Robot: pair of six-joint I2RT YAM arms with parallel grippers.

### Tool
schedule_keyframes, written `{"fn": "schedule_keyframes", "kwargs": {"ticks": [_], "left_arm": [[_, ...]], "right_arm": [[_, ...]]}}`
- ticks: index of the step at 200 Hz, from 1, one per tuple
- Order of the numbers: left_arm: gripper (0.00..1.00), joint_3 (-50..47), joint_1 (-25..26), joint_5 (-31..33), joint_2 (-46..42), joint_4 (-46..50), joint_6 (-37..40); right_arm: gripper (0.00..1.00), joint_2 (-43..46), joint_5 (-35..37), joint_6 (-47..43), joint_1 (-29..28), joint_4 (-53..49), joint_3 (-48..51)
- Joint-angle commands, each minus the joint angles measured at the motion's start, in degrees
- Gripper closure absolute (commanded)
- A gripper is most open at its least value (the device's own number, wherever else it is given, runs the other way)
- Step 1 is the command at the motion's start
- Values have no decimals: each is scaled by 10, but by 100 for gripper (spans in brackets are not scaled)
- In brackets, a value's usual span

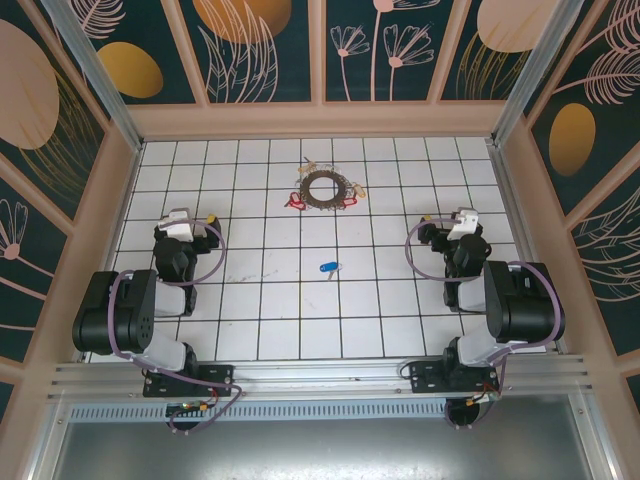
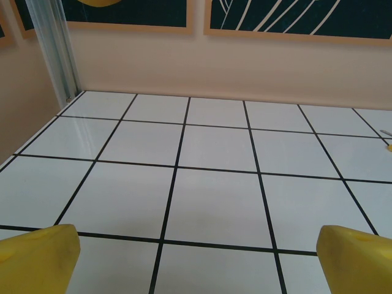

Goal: Put the keys on the keyring

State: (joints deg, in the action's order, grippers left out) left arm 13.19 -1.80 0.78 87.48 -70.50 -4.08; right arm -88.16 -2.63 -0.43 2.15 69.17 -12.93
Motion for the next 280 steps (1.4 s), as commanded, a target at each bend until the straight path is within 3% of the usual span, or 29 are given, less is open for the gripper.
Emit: {"fn": "schedule_keyframes", "kwargs": {"ticks": [1,81,103,121,152,164,177,191,211,226,246,280], "left_arm": [[1,3,4,9,-5,-23,-2],[1,-6,5,11,-33,-22,-3],[1,50,4,42,-158,203,-49],[1,100,5,26,-236,342,-69],[1,181,5,9,-304,518,-184],[1,221,5,22,-307,611,-224],[1,243,5,-4,-300,652,-203],[1,236,5,-107,-286,634,-151],[1,220,5,-172,-252,596,-181],[1,261,5,-167,-220,657,-161],[1,275,5,-106,-200,705,-156],[1,279,5,-126,-173,709,-175]], "right_arm": [[1,0,-4,10,2,10,-11],[1,19,-6,12,4,2,-8],[1,116,26,27,4,-107,-22],[1,213,63,58,3,-233,-49],[1,312,208,267,10,-531,-148],[1,317,157,289,25,-580,-169],[1,301,53,277,22,-584,-178],[1,262,-7,255,-10,-585,-193],[8,182,11,234,-94,-626,-255],[21,111,16,225,-161,-656,-315],[40,24,17,239,-231,-687,-390],[45,-104,2,264,-296,-713,-514]]}}
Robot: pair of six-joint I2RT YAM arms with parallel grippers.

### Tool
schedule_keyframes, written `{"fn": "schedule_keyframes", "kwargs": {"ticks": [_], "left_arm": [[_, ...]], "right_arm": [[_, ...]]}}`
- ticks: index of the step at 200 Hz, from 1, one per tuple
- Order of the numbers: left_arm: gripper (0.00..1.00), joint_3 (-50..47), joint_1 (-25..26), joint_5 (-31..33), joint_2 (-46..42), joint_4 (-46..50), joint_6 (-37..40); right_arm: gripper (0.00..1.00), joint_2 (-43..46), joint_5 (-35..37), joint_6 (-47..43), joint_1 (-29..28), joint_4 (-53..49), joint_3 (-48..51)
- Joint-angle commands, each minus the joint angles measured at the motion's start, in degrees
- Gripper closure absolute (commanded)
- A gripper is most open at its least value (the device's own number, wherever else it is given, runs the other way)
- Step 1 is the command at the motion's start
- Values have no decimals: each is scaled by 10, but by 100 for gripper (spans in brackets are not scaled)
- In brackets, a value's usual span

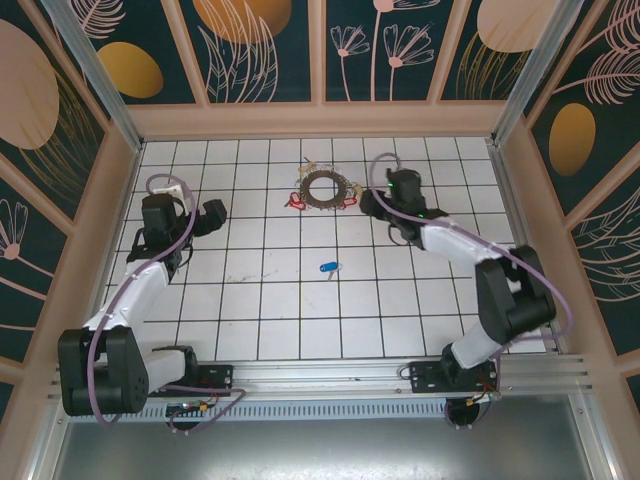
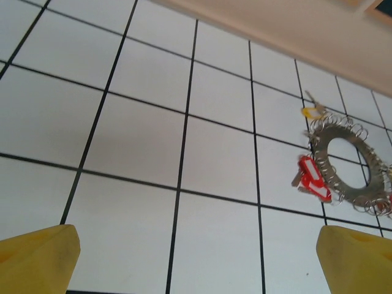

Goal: Put the keys on the keyring

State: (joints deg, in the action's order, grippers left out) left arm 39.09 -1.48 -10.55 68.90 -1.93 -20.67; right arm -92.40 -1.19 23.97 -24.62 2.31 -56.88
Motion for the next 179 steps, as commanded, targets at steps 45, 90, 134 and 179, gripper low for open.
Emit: {"fn": "schedule_keyframes", "kwargs": {"ticks": [45,90,134,179], "left_arm": [[1,35,2,-24,38,42,-26],[1,36,1,-11,38,50,-27],[1,40,2,-19,51,51,-32],[1,49,2,-21,67,62,-32]], "right_arm": [[55,-234,-27,17,-61,-132,-260],[61,-308,-27,14,-81,-178,-350],[70,-343,-32,11,-83,-196,-389],[70,-377,-24,11,-83,-217,-423]]}}
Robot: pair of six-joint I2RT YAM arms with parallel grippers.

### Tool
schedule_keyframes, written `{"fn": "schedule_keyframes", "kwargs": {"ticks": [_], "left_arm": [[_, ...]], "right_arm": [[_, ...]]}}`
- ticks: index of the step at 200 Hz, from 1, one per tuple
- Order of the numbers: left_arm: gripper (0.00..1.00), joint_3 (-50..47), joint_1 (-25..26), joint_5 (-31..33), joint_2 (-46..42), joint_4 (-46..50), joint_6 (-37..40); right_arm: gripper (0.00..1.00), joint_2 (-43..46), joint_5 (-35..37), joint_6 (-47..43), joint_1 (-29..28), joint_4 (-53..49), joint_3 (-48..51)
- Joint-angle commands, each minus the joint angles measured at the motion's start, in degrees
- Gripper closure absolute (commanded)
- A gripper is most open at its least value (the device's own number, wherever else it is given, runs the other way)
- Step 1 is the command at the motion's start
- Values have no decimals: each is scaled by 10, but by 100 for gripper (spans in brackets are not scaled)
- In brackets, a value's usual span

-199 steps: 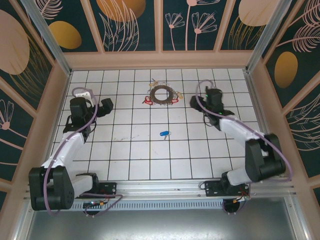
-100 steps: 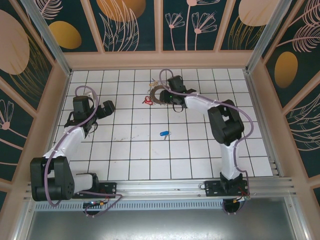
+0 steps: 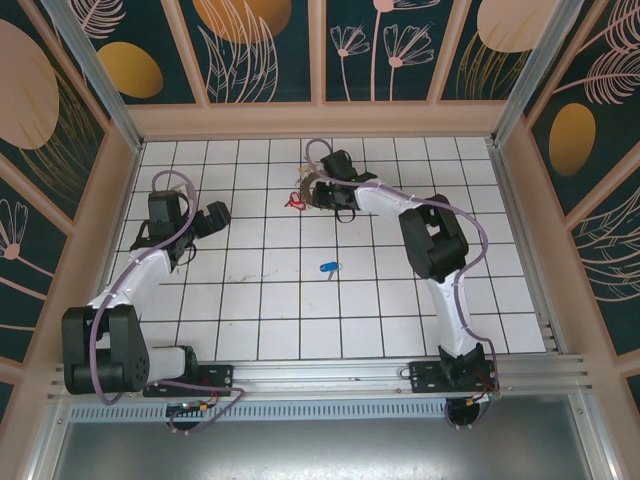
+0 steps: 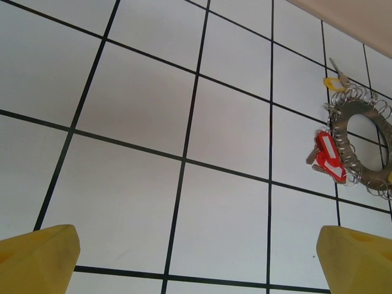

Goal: Put the keys on the keyring

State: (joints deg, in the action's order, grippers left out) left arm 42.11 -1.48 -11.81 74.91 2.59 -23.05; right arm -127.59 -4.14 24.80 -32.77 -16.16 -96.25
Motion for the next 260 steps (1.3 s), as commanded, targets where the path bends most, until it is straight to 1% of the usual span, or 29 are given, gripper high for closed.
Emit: {"fn": "schedule_keyframes", "kwargs": {"ticks": [1,22,33,42,54,82,102,113,142,170,179,194,201,215,228,242,260], "left_arm": [[1,19,2,-9,7,16,-8],[1,19,2,-9,8,17,-8],[1,18,2,-9,8,18,-7],[1,19,2,-8,8,17,-7],[1,19,2,-8,8,18,-7],[1,18,2,-9,8,18,-7],[1,19,2,-9,6,18,-7],[1,18,2,-8,7,18,-7],[1,18,2,-14,3,14,-7],[1,-11,2,-69,-27,-43,-9],[1,-23,2,-95,-40,-69,-9],[4,-41,3,-140,-58,-109,-7],[5,-45,3,-172,-64,-125,-4],[7,-56,8,-222,-75,-157,1],[12,-66,14,-276,-86,-184,15],[13,-80,24,-302,-104,-205,31],[12,-107,39,-340,-130,-243,59]], "right_arm": [[70,-25,5,3,-2,-33,-30],[70,-33,1,6,-2,-35,-34],[73,-34,0,5,-3,-34,-33],[74,-34,2,5,-4,-37,-33],[79,-34,5,5,-4,-43,-33],[80,-30,16,0,-5,-55,-32],[90,-28,13,-9,-4,-54,-31],[100,-27,14,-14,-5,-55,-32],[100,13,14,-49,-11,-33,-5],[100,73,-17,-130,-21,-27,31],[100,99,-13,-164,-27,-26,52],[100,150,-6,-227,-37,-10,99],[100,177,-10,-259,-42,1,125],[100,232,-35,-329,-50,24,177],[100,281,-66,-393,-55,43,220],[100,323,-97,-439,-55,49,248],[100,350,-131,-483,-55,23,248]]}}
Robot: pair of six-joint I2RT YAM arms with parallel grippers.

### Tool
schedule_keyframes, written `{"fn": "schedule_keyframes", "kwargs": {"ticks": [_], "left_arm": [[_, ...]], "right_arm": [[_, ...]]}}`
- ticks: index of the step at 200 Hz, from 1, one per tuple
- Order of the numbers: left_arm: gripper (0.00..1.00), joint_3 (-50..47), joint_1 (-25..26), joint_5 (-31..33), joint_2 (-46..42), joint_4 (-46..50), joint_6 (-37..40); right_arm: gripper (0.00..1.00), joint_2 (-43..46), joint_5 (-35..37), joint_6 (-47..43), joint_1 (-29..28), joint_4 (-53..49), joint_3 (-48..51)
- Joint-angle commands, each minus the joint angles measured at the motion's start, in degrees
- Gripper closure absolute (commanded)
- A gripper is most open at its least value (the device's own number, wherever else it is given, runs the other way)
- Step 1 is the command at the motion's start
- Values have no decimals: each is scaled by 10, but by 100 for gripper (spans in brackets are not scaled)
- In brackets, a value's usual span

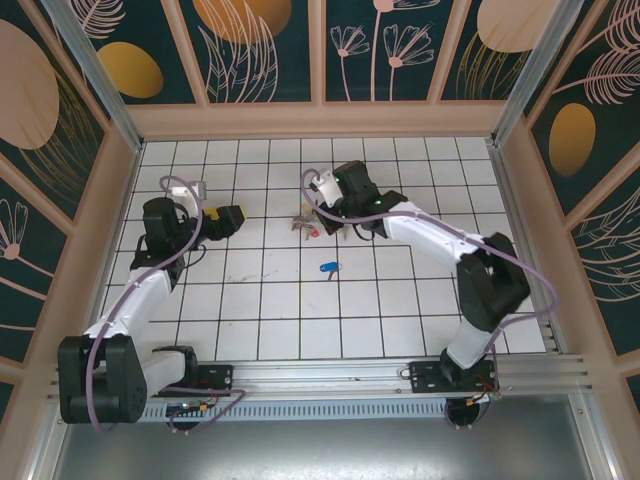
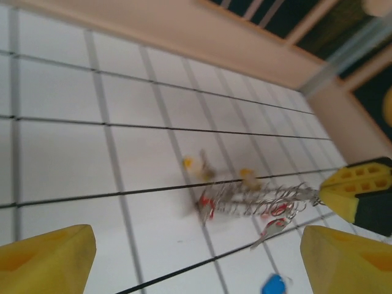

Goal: Put the keys on the keyring

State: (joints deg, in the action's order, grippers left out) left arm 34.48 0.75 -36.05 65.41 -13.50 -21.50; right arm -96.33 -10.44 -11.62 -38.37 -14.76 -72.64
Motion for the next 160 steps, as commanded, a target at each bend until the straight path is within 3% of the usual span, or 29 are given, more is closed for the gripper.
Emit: {"fn": "schedule_keyframes", "kwargs": {"ticks": [1,44,74,112,146,160], "left_arm": [[12,-33,17,-99,-37,-85,45],[13,-99,50,-176,-150,-132,134],[22,-120,64,-203,-221,-93,208],[38,-147,97,-209,-235,-84,252],[49,-132,125,-212,-225,-87,265],[58,-124,134,-219,-219,-83,272]], "right_arm": [[100,38,-70,-120,0,7,11],[100,57,-173,-214,-32,-126,-61],[100,73,-204,-251,-67,-165,-84],[100,98,-282,-250,-69,-128,-73],[100,131,-358,-247,-70,-28,-18],[100,137,-383,-244,-71,3,-4]]}}
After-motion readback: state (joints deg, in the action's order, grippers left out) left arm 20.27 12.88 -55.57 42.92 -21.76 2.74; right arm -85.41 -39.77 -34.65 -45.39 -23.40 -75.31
